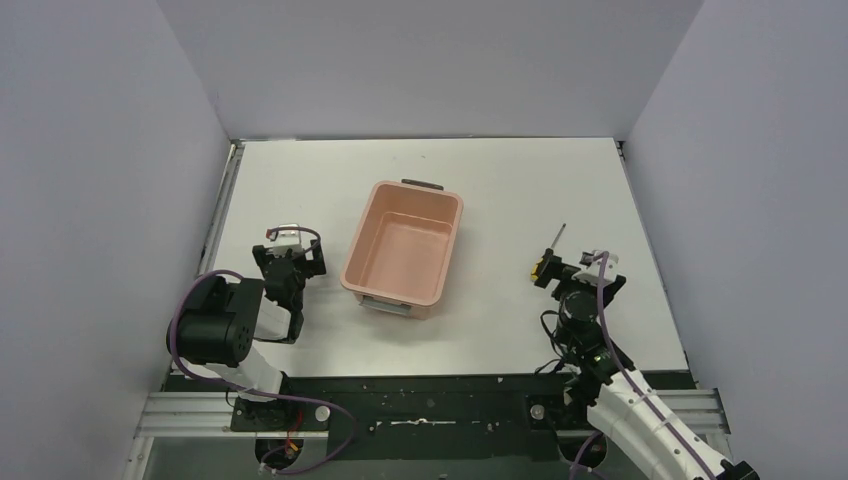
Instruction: Put the screwdriver in the bin
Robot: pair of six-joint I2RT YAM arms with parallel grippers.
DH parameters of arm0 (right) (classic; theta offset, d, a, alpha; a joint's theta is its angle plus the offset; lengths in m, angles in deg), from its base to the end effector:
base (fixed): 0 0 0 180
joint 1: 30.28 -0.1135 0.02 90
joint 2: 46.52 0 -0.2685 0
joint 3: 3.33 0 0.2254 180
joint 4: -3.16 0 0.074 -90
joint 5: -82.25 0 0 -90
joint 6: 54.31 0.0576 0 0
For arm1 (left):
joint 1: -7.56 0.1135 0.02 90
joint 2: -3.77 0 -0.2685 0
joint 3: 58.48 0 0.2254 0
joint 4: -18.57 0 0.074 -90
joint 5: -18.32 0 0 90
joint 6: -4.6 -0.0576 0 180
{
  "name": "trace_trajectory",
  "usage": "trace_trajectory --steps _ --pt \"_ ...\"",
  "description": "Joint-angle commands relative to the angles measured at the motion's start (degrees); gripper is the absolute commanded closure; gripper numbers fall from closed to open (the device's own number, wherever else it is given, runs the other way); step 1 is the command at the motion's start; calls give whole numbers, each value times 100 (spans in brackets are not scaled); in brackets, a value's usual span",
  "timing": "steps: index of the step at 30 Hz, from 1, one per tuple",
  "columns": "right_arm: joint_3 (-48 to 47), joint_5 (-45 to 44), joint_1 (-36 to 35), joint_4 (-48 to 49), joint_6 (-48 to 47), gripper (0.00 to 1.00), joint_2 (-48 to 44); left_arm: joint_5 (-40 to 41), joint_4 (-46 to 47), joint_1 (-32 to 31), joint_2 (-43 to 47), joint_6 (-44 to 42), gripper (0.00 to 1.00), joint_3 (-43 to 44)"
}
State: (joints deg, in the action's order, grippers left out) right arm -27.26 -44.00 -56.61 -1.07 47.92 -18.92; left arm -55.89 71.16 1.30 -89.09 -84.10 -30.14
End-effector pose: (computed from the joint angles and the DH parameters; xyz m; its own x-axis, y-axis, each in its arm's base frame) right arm 0.1283 0.0255 0.2069 -0.0850 0.1486 -0.9852 0.1895 0.9732 0.1304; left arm 0.2572 -0.0124 0.1514 -0.2018 0.0002 -0.9794 -0.1643 0.9858 0.0340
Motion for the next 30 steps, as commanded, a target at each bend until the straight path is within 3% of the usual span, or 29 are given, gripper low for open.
trace_trajectory --steps 1,7,12,18,25,30 --pt "-1142 -571 14 -407 435 0 474 -67 176 53 60 46 3 133" --pt "-4185 -215 670 -2953 1224 0 2448 -67 184 43 66 46 3 133" --pt "-6344 2387 2203 -4727 1102 0 4543 -72 188 46 58 53 3 133" --pt "-6663 3233 2526 -4880 990 13 5996 -67 192 50 57 46 3 133" --pt "-6088 3911 2548 -4332 1127 36 7188 -67 186 46 58 52 3 133" --pt "-5958 3647 2445 -4283 1156 58 7715 -67 187 53 60 48 3 133"
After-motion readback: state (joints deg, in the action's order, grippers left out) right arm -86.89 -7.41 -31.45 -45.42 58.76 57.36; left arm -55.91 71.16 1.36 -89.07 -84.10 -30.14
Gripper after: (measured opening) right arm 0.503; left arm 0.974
